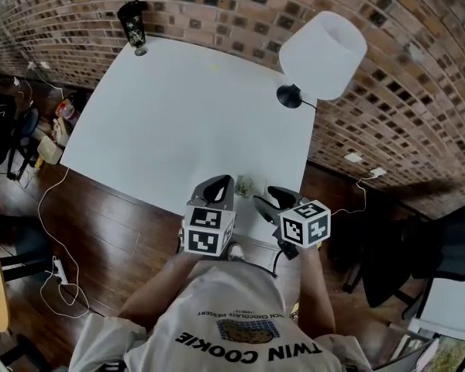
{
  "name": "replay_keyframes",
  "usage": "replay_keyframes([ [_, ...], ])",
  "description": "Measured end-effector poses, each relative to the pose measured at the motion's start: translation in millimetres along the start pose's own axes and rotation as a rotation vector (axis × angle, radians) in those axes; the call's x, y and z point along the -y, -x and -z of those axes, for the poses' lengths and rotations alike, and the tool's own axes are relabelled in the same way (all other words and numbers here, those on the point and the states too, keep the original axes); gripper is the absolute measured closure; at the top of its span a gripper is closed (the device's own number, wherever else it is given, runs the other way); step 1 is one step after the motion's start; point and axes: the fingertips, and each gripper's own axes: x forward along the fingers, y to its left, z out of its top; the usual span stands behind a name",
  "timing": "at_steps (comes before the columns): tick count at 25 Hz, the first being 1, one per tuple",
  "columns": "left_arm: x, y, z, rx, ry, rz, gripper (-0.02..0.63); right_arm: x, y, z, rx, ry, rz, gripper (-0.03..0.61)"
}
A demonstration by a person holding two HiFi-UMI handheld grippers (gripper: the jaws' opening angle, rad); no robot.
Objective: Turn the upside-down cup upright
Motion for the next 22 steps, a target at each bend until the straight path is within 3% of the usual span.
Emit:
replay_keyframes([
  [2, 2, 0, 0, -0.002, -0.002, 0.0, 0.611, 6, 2, 4, 0.038, -0.123, -0.02, 0.42],
  [6, 4, 1, 1, -0.008, -0.003, -0.004, 0.611, 7, -4, 12, 0.073, -0.29, -0.115, 0.461],
  [10, 2, 4, 4, -0.014, -0.001, -0.019, 0.611, 1, -6, 11, 0.108, -0.353, -0.195, 0.55],
  [13, -2, 6, 5, -0.011, 0.003, -0.032, 0.611, -9, -6, 6, 0.119, -0.352, -0.256, 0.565],
  [17, -6, 10, 5, -0.005, 0.009, -0.042, 0.611, -21, -4, -5, 0.097, -0.239, -0.261, 0.569],
  [22, -7, 12, 5, 0.0, 0.012, -0.048, 0.611, -32, -7, -15, -0.083, 0.172, -0.128, 0.568],
])
